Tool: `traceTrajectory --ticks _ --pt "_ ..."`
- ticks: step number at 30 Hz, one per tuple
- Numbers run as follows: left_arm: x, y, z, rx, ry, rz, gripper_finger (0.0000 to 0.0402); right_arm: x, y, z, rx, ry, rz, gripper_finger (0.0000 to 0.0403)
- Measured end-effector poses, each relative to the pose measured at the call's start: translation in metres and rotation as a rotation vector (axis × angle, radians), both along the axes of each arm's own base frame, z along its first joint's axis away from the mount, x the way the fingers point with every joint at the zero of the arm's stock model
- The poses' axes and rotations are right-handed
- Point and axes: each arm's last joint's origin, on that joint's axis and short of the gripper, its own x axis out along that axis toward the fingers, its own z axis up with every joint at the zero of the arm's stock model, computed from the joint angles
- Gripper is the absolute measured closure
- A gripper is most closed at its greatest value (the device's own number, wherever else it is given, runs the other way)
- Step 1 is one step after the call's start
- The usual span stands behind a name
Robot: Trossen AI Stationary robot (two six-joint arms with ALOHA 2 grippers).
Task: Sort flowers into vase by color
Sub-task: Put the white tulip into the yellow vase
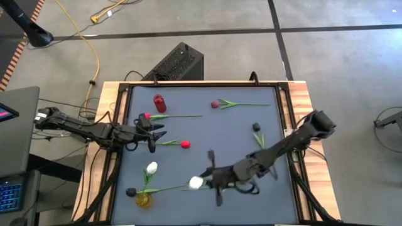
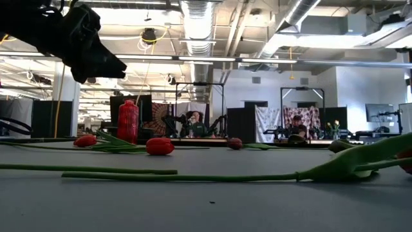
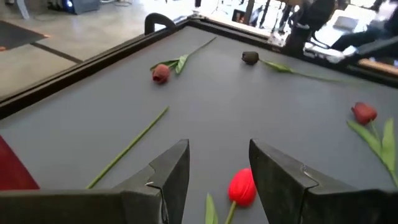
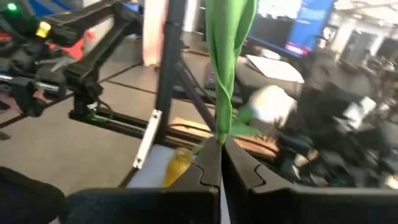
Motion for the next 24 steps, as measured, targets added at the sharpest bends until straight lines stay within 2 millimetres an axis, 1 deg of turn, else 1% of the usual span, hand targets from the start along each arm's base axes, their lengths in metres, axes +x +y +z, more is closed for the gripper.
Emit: traceTrajectory --ticks 8,13,18,24 --pt "0.0 -0.002 0.0 0.016 0.01 -0.031 0.0246 0.058 0.036 0.008 -0.053 -0.09 0.147 0.0375" --pt "-0.001 -0.003 -0.003 -0.004 0.042 -0.058 0.0246 0.087 0.052 0.008 -0.061 -0.143 0.219 0.0375" --pt "-0.002 -0.002 -0.006 -0.012 0.068 -0.043 0.0246 0.115 0.059 0.001 -0.076 -0.191 0.269 0.0375" --pt "-0.003 -0.002 -0.007 -0.017 0.068 -0.033 0.0246 0.144 0.056 -0.01 -0.128 -0.254 0.236 0.0375"
